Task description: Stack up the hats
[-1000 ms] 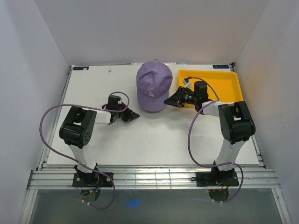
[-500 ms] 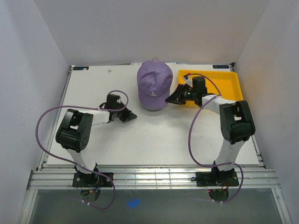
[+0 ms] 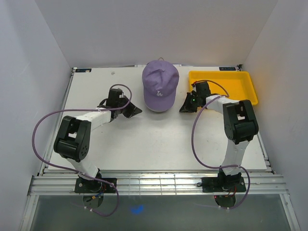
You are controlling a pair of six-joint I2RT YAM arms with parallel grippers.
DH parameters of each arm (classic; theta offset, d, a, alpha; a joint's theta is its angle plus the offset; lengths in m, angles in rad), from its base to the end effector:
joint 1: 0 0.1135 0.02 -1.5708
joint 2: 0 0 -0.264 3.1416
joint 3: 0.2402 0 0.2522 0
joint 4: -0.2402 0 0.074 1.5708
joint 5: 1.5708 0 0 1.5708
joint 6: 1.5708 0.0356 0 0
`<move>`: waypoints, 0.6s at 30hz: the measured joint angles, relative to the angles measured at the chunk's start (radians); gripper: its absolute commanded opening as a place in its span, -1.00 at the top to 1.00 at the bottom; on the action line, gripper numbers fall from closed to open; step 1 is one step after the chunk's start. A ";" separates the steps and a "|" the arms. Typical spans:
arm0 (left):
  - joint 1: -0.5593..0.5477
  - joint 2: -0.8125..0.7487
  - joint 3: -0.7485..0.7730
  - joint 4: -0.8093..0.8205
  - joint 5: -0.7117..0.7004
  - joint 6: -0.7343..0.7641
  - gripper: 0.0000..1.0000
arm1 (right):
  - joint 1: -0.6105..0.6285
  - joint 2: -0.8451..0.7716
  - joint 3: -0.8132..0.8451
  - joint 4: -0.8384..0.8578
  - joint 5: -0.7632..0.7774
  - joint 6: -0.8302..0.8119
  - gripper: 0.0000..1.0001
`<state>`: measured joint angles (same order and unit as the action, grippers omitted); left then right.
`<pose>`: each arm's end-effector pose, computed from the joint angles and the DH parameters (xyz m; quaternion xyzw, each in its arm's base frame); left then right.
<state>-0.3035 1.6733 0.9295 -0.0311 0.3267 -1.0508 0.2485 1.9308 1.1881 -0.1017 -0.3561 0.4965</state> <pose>0.3257 -0.1140 0.1790 -0.2733 0.8698 -0.3564 0.2041 0.3898 0.1117 0.1588 0.0514 0.9207 0.2815 0.2654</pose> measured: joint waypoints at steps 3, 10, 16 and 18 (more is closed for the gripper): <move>0.000 -0.002 0.027 -0.018 0.001 0.008 0.95 | 0.003 0.009 0.000 -0.063 0.062 -0.023 0.84; 0.000 -0.031 0.122 -0.050 -0.001 0.024 0.88 | 0.007 0.001 0.000 -0.085 0.080 -0.039 0.84; 0.000 -0.074 0.151 -0.053 -0.001 0.030 0.79 | 0.013 -0.045 0.000 -0.109 0.065 -0.037 0.84; 0.000 -0.086 0.151 -0.060 0.000 0.030 0.78 | 0.016 -0.074 0.000 -0.115 0.063 -0.037 0.84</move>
<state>-0.3031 1.5871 1.0809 -0.0906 0.3264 -1.0206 0.2642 1.8572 1.1877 -0.2169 -0.2932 0.4599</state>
